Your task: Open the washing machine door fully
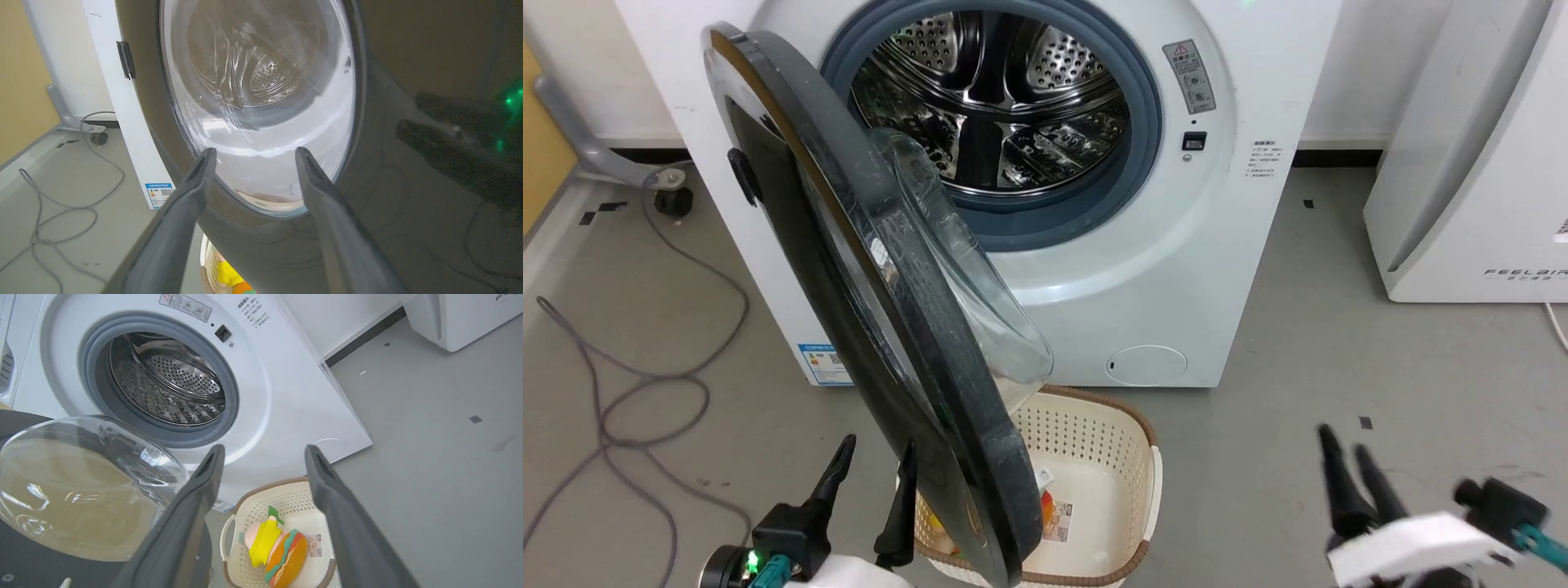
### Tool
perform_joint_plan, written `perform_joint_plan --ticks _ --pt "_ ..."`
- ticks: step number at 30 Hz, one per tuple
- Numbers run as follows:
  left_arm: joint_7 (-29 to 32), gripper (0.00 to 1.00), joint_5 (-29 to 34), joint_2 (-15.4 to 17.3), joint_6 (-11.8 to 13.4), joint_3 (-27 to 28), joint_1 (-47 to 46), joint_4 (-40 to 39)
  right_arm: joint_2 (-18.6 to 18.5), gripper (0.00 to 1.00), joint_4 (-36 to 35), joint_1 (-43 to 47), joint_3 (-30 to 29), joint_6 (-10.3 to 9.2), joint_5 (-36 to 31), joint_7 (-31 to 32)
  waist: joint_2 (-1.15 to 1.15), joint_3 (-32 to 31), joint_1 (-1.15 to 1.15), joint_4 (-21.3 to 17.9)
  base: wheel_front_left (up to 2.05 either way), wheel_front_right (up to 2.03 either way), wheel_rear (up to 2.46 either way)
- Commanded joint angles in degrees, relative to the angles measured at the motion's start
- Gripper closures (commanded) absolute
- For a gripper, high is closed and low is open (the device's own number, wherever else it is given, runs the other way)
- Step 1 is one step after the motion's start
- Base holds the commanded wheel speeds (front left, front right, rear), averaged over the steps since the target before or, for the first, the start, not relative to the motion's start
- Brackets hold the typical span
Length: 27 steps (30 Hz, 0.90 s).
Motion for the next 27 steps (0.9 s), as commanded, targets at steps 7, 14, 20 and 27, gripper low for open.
perform_joint_plan --ticks 7,14,20,27 --pt "-0.3 0.0 0.4 0.2 -0.1 1.0 1.4 0.4 1.8 0.0 -4.9 5.2 -10.2 0.06 -23.9 -6.6 0.0 -0.7 0.0 -0.4 0.0 0.0 0.0" --pt "-0.3 0.0 0.6 0.2 -0.2 1.7 1.2 0.5 2.3 0.0 -17.9 8.8 -12.7 0.06 -39.3 -5.9 0.0 -0.7 0.0 -0.4 0.0 0.0 0.0" --pt "-0.3 0.0 0.8 0.2 -0.2 2.1 1.0 0.5 2.3 0.0 -28.3 12.3 -10.5 0.06 -46.9 -0.8 0.0 -0.7 0.0 -0.3 0.0 0.0 0.0" --pt "-0.3 0.0 1.0 0.2 -0.3 2.2 0.9 0.8 2.3 0.0 -32.8 17.1 -8.4 0.06 -46.7 4.4 0.0 -0.9 0.0 -0.1 0.0 0.0 0.0"
